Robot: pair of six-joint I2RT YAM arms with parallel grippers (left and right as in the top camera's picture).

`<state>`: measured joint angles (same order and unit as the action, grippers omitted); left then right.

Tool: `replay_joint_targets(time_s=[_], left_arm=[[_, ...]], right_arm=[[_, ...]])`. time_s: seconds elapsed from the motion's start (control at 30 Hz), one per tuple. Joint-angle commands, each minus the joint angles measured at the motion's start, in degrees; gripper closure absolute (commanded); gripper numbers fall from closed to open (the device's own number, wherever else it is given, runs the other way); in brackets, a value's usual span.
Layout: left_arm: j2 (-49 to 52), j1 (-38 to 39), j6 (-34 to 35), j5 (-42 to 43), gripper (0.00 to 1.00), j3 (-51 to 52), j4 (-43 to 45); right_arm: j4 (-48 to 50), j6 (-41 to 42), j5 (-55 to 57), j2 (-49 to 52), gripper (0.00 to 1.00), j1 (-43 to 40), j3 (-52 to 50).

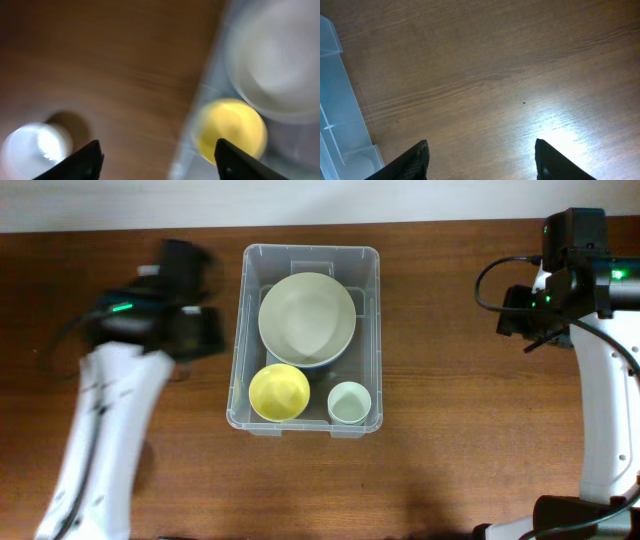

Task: Pack container
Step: 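Reach the left gripper to the white bowl and grasp it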

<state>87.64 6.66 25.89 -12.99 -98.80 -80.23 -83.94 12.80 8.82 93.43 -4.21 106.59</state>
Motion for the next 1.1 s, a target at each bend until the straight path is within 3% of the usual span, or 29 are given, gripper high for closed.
replay_joint_targets(time_s=[0.0, 0.17, 0.4, 0.77, 0.83, 0.9, 1.0, 1.07], left_arm=[[-1.42, -8.61, 4.98, -1.38, 0.23, 0.87, -2.05], [-1.42, -20.46, 8.0, 0.02, 0.2, 10.08, -0.28], [-1.36, -31.82, 10.21, 3.91, 0.17, 28.3, 9.16], [1.86, -37.09, 9.22, 5.03, 0.18, 43.67, 23.28], [3.19, -37.09, 9.22, 4.17, 0.23, 44.22, 24.76], [4.5, -37.09, 9.25, 1.62, 0.35, 44.24, 25.77], [5.38, -37.09, 9.25, -0.81, 0.59, 44.22, 27.12], [5.38, -37.09, 9.25, -0.81, 0.82, 44.22, 27.87]], right_arm=[[0.2, -0.5, 0.9, -1.14, 0.37, -0.42, -0.28], [0.22, -0.5, 0.9, -1.14, 0.37, -0.42, -0.28], [0.22, -0.5, 0.9, -1.14, 0.37, -0.42, -0.28], [0.33, -0.5, 0.9, -1.14, 0.37, -0.42, -0.28], [0.31, -0.48, 0.87, -1.14, 0.37, -0.42, -0.28], [0.17, -0.48, 0.87, -1.14, 0.37, -0.42, -0.31], [0.11, -0.48, 0.87, -1.14, 0.37, -0.42, -0.28], [0.11, -0.48, 0.9, -1.14, 0.37, -0.42, -0.31]])
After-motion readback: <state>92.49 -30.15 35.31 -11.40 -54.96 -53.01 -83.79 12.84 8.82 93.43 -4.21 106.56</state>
